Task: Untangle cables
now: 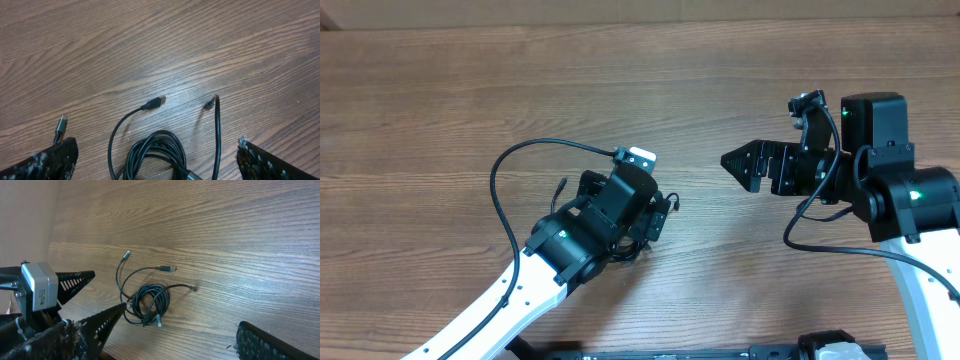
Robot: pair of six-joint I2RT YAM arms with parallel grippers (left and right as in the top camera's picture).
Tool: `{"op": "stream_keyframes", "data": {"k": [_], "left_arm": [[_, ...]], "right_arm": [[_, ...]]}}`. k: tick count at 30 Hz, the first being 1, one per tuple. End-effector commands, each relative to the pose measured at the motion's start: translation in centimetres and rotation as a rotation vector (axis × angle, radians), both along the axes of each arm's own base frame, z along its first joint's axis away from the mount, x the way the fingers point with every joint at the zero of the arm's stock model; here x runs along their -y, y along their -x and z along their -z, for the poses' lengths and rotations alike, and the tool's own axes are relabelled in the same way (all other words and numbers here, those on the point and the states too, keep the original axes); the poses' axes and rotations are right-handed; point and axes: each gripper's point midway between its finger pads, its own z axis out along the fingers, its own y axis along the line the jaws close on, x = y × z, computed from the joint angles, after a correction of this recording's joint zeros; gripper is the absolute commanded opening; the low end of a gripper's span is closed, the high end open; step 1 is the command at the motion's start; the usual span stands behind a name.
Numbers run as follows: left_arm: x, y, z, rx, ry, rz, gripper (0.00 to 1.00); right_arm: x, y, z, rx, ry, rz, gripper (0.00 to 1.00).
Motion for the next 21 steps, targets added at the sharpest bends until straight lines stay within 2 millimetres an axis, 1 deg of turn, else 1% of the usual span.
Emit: {"op": "stream_keyframes", "data": {"k": [1,6,7,9,11,12,14,17,21], "left_arm": [[0.6,-0.1,-0.3,0.005,0.028,0.002,1.00],[2.9,0.3,-0.7,-0.019,0.126,0.079,1.00],[3.0,0.5,-0.7,-0.027,0.132,0.088,1.00],[3.2,0.7,-0.5,-0.040,0.136,0.097,1.00],[3.1,1.2,-0.1,-0.064,0.127,0.113,1.00],[2.9,1.5,0.2,-0.072,0.097,0.134,1.00],[2.1,1.7,0.7,-0.055,-0.008,0.204,1.00],[1.8,1.9,1.0,-0.047,-0.057,0.248,1.00],[2.7,1.5,0.3,-0.024,-0.012,0.256,1.00]], "right_arm": [[-0.2,-0.1,-0.4,0.009,-0.005,-0.003,1.00],[0.0,0.3,0.0,-0.013,0.007,-0.003,1.00],[0.3,0.0,0.0,-0.004,0.021,0.010,1.00],[0.5,-0.3,0.0,0.003,0.027,0.028,1.00],[0.3,0.5,0.4,-0.052,0.009,0.028,1.00],[0.4,0.9,0.7,-0.062,0.026,0.017,1.00],[1.3,1.5,1.7,-0.056,0.115,-0.028,1.00],[2.4,1.3,2.3,-0.036,0.200,-0.020,1.00],[2.4,0.6,1.9,-0.009,0.193,-0.011,1.00]]}}
